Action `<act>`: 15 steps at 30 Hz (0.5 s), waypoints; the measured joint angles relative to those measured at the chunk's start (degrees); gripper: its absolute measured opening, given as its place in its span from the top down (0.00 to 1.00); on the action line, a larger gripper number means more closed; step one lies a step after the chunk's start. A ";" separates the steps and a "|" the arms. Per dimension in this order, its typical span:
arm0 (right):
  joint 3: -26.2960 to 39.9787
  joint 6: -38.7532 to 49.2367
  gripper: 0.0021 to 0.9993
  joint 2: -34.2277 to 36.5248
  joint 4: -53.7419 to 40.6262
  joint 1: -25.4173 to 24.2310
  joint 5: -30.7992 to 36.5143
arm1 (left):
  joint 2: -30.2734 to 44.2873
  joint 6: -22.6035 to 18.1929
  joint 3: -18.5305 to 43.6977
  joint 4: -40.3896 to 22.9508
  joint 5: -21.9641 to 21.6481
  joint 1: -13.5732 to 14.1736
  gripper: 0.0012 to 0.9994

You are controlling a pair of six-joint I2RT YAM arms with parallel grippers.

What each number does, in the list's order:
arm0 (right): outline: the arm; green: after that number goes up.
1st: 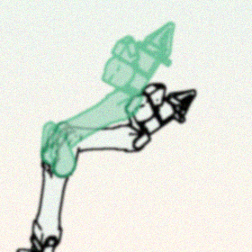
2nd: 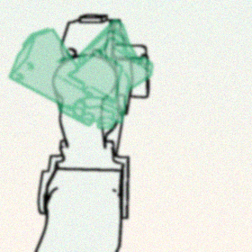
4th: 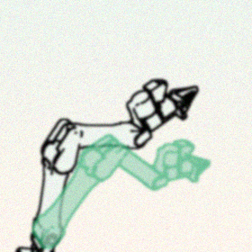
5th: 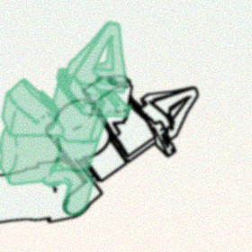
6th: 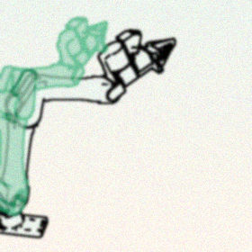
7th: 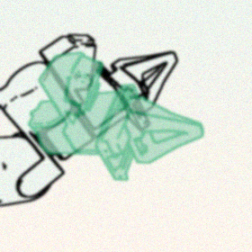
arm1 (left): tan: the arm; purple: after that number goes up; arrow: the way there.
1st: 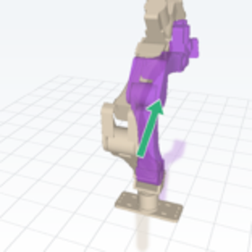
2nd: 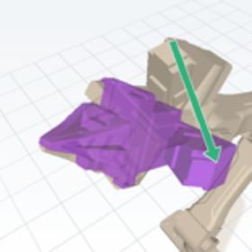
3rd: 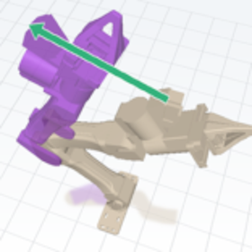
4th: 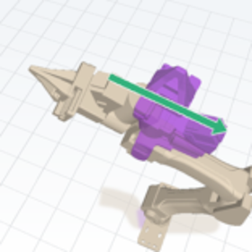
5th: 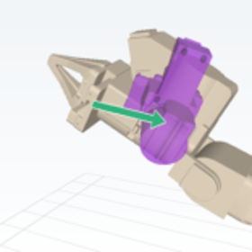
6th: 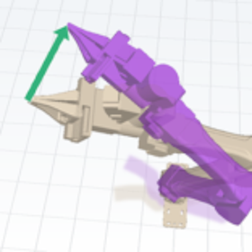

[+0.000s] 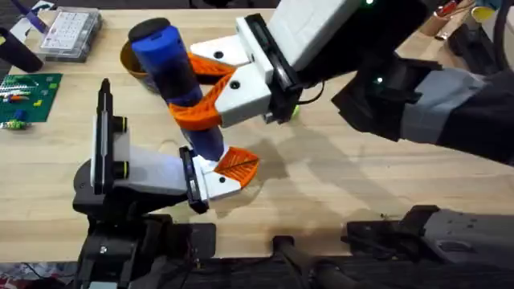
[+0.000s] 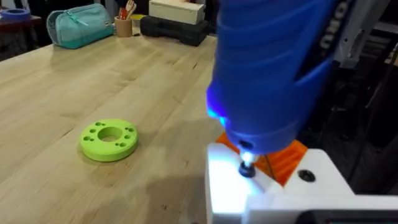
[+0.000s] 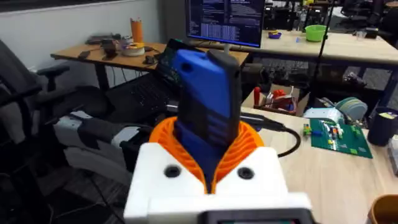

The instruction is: Pick up the gripper from the table and insert it into the empty holder that is missing its gripper. Then pick up a screw, insert it into the mounting hole, and use the screwdriver to tighten it. Finally, clean up the table by picking up the vegetable and placing it into the bucket.

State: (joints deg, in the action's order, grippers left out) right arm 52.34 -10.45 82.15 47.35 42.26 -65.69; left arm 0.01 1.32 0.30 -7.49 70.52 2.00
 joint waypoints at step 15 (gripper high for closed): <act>0.00 0.69 0.98 -0.02 0.52 0.11 -2.04 | 0.02 0.02 0.01 -0.02 0.04 0.00 1.00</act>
State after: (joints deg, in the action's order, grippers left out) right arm 52.34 -9.75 82.13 47.88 42.37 -67.72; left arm 0.03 1.34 0.31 -7.51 70.57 2.00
